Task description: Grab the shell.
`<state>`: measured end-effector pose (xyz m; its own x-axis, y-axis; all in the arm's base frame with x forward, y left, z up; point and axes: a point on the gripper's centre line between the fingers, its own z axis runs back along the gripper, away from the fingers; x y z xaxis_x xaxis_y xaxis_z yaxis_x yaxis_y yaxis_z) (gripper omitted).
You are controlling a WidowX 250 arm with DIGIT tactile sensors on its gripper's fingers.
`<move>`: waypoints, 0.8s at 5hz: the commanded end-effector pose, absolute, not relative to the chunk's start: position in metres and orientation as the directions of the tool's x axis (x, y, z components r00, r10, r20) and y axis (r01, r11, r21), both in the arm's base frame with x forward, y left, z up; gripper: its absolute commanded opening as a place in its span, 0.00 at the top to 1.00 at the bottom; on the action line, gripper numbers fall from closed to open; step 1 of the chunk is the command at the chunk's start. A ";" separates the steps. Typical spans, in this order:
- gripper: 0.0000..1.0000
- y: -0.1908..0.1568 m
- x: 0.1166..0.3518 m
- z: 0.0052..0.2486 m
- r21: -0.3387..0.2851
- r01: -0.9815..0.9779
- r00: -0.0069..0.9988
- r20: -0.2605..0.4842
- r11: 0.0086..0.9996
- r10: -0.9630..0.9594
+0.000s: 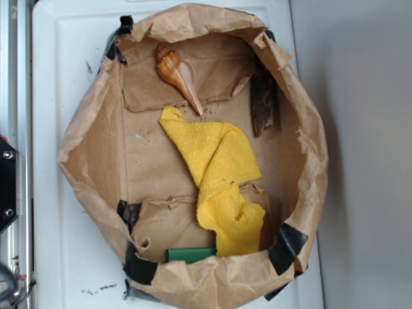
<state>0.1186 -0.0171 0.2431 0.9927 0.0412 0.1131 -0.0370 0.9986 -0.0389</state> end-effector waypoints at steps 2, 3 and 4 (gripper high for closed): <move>0.00 -0.017 0.156 0.241 -0.020 -0.129 0.985 0.112 0.991 0.131; 0.00 -0.014 0.197 0.238 -0.010 -0.211 0.971 0.109 0.977 0.211; 0.00 -0.004 0.223 0.230 -0.021 -0.071 0.990 0.119 0.997 0.073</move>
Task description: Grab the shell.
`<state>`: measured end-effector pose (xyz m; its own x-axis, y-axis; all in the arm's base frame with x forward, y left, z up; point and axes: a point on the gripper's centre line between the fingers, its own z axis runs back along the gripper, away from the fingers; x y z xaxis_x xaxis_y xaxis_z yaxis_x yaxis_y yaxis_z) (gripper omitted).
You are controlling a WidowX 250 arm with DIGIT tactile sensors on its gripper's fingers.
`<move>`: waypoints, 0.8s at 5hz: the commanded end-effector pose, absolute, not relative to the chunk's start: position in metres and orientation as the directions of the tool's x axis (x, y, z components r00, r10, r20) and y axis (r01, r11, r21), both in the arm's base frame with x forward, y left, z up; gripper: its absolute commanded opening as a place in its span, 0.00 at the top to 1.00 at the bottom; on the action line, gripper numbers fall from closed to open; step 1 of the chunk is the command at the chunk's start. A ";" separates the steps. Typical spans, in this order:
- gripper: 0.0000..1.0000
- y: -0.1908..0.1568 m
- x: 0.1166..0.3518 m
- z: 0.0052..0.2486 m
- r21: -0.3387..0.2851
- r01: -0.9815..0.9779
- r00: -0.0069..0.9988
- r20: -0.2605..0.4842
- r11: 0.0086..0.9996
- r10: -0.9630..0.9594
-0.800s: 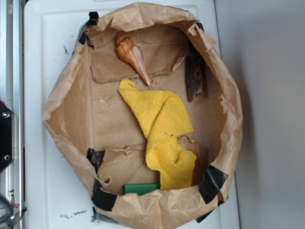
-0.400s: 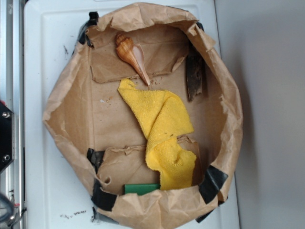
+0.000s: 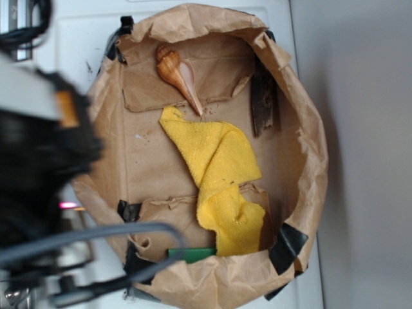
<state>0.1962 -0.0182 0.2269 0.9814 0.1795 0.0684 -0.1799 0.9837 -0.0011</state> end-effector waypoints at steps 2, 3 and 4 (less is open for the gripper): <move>0.00 0.024 0.244 0.212 -0.086 0.420 0.899 0.178 0.904 -0.401; 0.00 0.024 0.244 0.212 -0.086 0.420 0.899 0.178 0.904 -0.401; 0.00 0.024 0.244 0.212 -0.086 0.420 0.899 0.178 0.904 -0.401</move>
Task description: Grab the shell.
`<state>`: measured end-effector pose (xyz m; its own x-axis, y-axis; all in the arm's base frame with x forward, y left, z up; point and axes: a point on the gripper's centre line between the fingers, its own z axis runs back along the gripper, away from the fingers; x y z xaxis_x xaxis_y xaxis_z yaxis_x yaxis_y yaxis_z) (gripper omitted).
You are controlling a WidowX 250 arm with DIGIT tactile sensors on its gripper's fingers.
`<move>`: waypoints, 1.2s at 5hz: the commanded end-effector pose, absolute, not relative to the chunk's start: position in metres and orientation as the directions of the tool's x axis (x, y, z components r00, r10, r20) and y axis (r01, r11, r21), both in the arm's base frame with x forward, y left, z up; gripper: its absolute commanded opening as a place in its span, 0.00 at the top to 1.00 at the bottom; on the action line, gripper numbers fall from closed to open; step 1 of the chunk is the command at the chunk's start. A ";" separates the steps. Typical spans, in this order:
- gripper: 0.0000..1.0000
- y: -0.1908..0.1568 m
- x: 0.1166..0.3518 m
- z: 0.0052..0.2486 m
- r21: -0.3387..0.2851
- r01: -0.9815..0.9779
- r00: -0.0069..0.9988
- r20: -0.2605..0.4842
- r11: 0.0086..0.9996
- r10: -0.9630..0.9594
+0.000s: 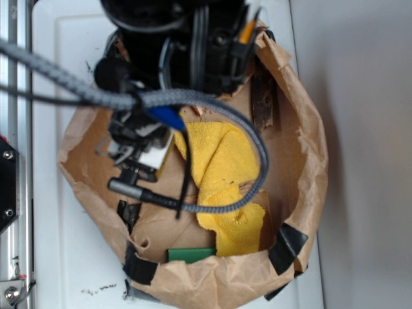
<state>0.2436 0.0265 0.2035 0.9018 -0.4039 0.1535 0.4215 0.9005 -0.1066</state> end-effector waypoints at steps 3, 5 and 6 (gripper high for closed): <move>0.00 0.027 0.242 0.184 -0.043 0.516 0.837 0.238 0.855 -0.493; 0.00 0.029 0.252 0.130 0.037 0.597 0.779 0.212 0.802 -0.590; 0.00 0.029 0.264 0.104 0.131 0.585 0.780 0.180 0.801 -0.599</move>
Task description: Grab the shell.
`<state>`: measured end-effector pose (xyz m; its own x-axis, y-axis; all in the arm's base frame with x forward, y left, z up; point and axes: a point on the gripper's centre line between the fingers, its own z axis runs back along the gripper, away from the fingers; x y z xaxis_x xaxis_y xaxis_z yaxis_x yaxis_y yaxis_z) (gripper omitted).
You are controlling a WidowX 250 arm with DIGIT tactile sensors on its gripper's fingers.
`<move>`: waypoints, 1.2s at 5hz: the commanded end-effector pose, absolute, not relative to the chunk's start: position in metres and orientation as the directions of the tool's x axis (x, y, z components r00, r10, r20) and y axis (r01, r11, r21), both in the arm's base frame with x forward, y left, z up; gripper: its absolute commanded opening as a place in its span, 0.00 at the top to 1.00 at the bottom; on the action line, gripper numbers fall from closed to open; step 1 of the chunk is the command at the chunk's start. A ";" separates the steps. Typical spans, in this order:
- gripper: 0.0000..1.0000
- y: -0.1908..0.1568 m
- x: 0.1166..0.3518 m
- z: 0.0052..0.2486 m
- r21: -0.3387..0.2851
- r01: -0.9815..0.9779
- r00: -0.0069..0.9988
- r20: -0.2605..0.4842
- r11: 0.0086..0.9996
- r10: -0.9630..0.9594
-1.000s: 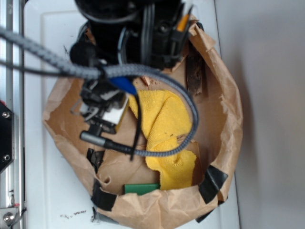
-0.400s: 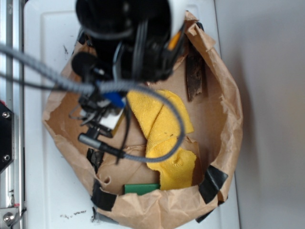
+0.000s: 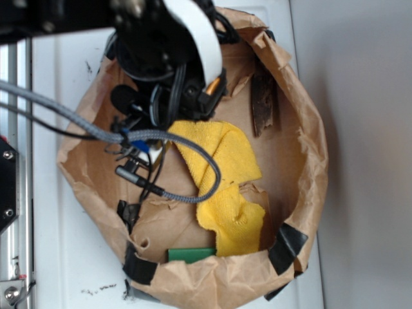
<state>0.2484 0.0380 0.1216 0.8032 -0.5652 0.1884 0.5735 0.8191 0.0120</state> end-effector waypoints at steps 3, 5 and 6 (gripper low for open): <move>0.00 0.062 0.255 0.097 0.153 0.701 0.677 0.165 0.697 -0.717; 0.00 0.065 0.241 0.092 0.190 0.735 0.653 0.057 0.650 -0.755; 0.00 0.064 0.242 0.079 0.267 0.722 0.653 0.039 0.638 -0.756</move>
